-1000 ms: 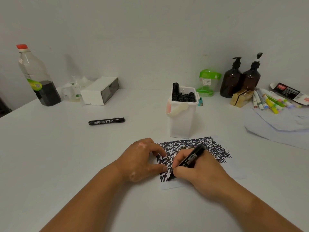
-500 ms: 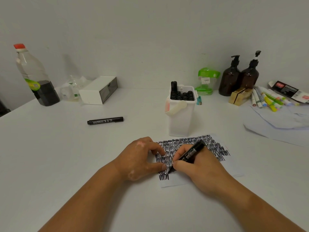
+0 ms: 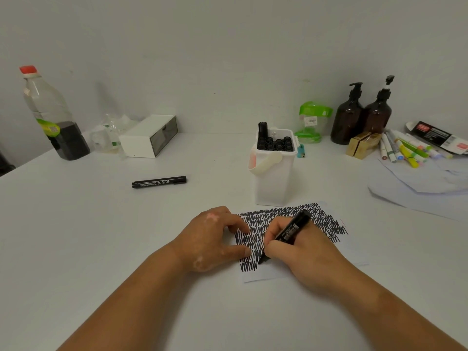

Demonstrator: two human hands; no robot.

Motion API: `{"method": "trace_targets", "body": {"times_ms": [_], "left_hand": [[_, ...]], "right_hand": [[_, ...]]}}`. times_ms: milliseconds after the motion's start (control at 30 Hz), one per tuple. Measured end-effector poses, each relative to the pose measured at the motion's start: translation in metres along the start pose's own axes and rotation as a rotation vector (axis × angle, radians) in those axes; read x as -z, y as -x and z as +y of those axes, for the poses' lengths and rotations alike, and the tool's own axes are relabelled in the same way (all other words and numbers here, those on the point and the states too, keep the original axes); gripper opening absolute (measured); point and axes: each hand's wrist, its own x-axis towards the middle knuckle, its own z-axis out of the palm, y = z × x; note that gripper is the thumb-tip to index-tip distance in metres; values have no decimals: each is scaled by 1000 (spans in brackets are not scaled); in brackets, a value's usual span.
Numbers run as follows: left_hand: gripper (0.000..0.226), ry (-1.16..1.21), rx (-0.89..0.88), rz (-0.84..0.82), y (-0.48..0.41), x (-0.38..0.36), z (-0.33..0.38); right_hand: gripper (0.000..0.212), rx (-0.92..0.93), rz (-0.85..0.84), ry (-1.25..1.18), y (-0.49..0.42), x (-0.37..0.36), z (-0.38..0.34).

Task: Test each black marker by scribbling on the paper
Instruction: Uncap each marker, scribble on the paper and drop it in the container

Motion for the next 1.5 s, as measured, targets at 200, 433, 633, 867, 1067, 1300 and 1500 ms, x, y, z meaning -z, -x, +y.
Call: {"method": "trace_targets", "body": {"times_ms": [200,433,633,867,1067,1300,1500], "left_hand": [[43,1,2,-2,0,0,1],[46,373,77,119,1,4,2],[53,660,134,206,-1,3,6],[27,808,143,233,-2,4,4],[19,844,64,184,1,7,10],[20,919,32,120,1,5,12],[29,1016,-17,52,1,0,14]], "right_hand": [[14,26,6,-9,1,2,0],[9,-91,183,-596,-4,21,0],[21,-55,258,-562,-4,28,0],[5,-35,278,-565,-2,33,-1],[8,-35,278,-791,-2,34,-5],[5,8,221,-769,-1,31,-5],[17,26,146,-676,2,26,-7]]}}
